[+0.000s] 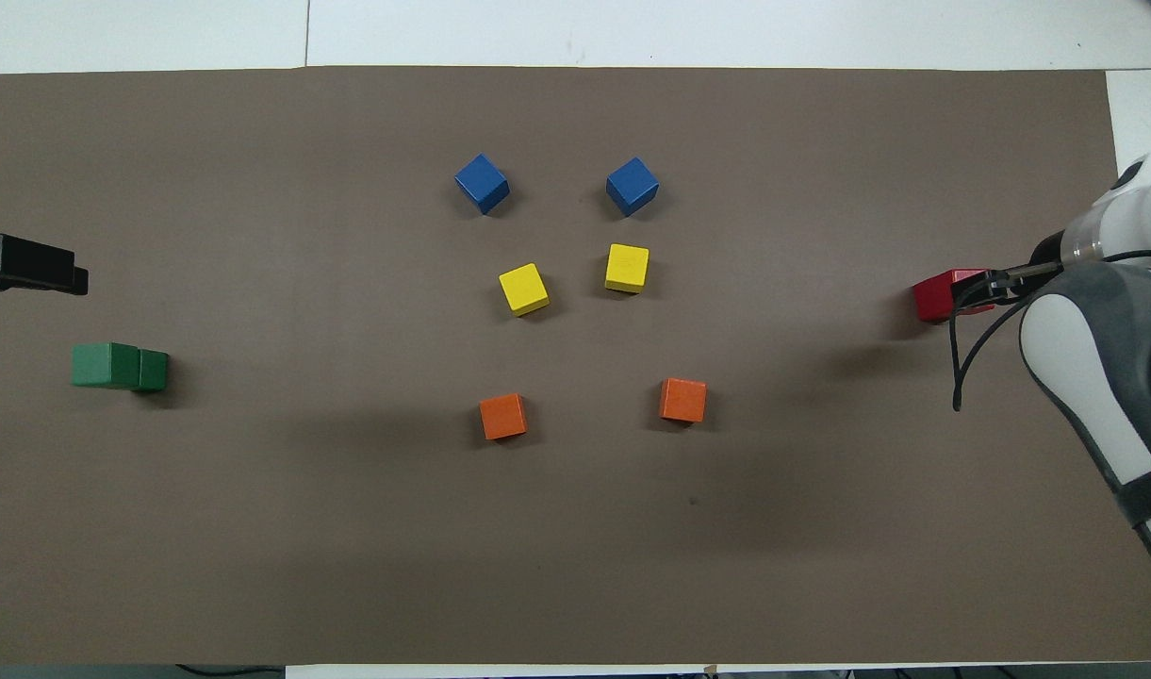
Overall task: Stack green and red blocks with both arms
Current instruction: 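Open the right gripper and withdraw it from the red blocks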
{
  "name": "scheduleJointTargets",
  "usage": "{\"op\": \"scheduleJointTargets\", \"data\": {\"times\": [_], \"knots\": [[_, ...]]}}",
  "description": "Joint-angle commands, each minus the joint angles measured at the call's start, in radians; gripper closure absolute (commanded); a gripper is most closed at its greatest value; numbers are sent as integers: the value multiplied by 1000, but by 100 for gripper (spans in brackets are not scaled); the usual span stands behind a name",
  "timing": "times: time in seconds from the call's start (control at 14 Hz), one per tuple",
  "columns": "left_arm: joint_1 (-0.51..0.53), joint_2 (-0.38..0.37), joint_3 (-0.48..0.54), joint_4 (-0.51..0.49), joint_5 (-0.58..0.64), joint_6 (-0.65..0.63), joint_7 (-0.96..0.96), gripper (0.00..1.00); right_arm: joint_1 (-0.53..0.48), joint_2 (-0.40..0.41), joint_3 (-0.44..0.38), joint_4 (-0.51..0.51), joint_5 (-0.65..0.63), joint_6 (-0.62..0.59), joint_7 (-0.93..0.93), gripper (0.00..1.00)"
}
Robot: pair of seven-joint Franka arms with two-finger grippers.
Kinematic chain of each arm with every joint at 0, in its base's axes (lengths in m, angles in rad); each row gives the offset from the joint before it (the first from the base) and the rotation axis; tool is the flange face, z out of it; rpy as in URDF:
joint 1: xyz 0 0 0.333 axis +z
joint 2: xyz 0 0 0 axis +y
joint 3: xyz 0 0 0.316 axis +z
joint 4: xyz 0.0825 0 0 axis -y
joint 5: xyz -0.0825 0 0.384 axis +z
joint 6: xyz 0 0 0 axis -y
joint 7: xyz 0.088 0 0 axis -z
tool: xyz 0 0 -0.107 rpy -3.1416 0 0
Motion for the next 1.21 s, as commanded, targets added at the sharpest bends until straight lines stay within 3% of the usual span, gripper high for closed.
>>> {"op": "scheduleJointTargets", "data": {"times": [0.0,0.43,1.14], "knots": [[-8,11,12,26,17,-2,-12,0,-7,-84,35,13,2,-82,18,0],[-8,11,10,25,17,-4,-11,0,19,-217,47,15,46,-254,21,0],[-5,10,10,22,16,-4,-9,0,27,-162,52,126,52,-332,47,1]]}}
